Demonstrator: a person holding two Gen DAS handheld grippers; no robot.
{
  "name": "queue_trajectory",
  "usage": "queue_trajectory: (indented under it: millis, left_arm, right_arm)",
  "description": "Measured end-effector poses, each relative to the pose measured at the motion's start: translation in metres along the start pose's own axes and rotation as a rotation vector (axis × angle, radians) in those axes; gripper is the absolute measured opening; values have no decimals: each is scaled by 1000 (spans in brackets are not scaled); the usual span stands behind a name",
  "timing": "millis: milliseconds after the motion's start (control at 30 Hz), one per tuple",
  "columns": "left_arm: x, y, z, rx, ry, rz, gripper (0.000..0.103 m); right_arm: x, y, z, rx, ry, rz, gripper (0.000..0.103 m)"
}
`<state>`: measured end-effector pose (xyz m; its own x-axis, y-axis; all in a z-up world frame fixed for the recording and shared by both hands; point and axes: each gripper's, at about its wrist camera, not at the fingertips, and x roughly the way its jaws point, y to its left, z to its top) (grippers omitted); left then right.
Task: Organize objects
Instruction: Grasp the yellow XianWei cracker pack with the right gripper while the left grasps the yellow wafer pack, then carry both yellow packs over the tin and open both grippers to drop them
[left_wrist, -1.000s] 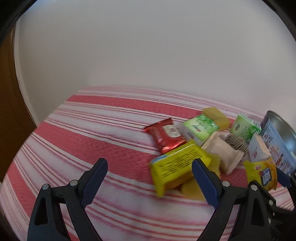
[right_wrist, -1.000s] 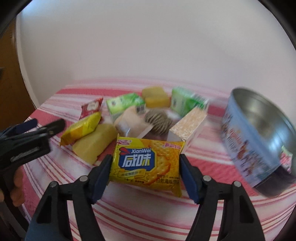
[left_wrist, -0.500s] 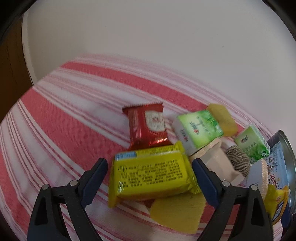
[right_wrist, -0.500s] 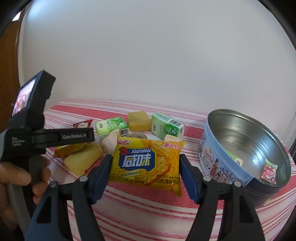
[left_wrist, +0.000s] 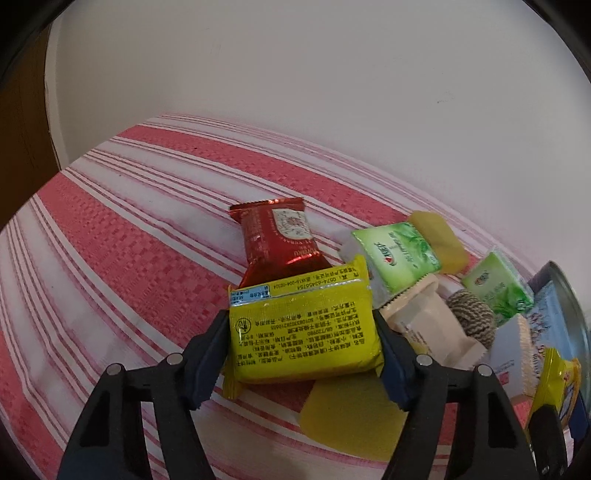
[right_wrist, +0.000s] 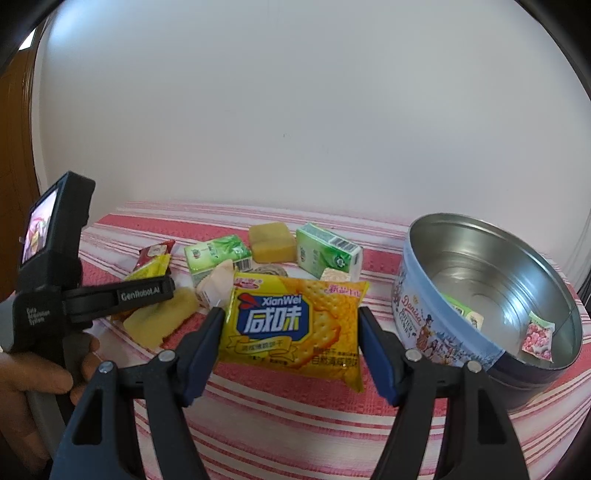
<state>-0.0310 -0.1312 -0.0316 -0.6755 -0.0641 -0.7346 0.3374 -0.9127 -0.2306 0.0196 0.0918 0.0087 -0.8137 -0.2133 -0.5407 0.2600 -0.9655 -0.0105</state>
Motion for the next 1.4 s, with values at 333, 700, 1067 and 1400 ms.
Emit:
queue_trajectory:
  millis: [333,700,1067,1400]
  left_arm:
    - [-43,2,-7,-4,-239,-20,73]
    - [-68,-32,-24,111,-345,42,73]
    - [-82,-83,-35,191,-369,26,73]
    - [-90,-130,-44,258,-391,-6,73]
  right_arm:
    - [-15,-5,4,15,-120,-50,72]
    - [-33,-21,7,50,-230,-103,72]
    - [-44,-68,4,118,-272,-189,72]
    - [-54,-113,-3,166,-294,-260,72]
